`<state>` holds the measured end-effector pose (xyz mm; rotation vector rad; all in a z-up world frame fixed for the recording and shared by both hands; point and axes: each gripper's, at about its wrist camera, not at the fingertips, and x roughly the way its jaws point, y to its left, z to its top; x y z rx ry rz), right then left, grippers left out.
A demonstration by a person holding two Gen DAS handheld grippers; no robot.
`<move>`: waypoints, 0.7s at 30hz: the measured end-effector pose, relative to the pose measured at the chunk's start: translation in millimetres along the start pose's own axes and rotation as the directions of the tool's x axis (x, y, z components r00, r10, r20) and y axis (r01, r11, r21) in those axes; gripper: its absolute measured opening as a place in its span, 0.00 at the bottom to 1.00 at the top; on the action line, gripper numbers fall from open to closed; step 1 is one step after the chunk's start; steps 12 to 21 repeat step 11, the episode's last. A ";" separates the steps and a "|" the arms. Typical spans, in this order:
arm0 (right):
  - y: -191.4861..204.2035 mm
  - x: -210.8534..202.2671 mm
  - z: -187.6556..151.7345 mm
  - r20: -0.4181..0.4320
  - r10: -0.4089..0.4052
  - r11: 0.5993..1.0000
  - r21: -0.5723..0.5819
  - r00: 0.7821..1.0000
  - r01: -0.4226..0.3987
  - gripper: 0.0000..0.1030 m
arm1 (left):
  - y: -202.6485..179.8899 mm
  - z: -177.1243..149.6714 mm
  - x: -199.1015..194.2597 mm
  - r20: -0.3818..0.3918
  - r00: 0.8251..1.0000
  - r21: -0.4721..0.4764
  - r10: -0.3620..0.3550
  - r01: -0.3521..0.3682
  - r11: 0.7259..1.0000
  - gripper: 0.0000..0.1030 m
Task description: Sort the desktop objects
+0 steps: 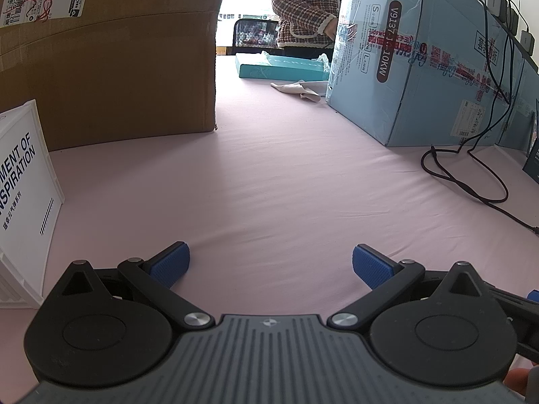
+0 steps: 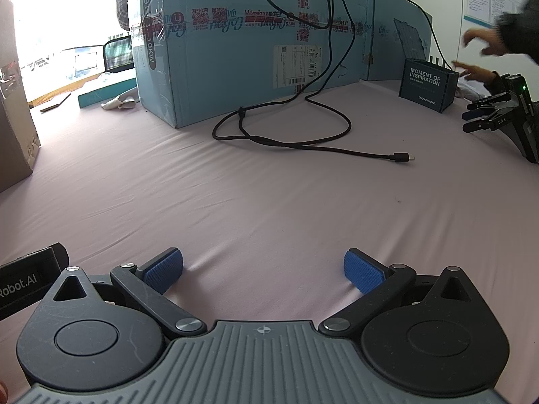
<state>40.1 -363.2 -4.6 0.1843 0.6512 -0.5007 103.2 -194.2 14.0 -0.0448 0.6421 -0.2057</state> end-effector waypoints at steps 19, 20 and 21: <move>0.2 0.0 -0.1 0.000 0.000 1.000 0.000 1.000 0.000 1.00 | 1.0 -0.4 -0.1 0.000 1.000 0.000 0.000 0.000 1.000 1.00; 0.2 0.0 -0.1 0.000 0.000 1.000 0.000 1.000 0.000 1.00 | 1.0 -0.4 -0.1 0.000 1.000 0.000 0.000 0.000 1.000 1.00; 0.2 0.0 -0.1 0.000 0.000 1.000 0.000 1.000 0.000 1.00 | 1.0 -0.4 -0.1 0.000 1.000 0.000 0.000 0.000 1.000 1.00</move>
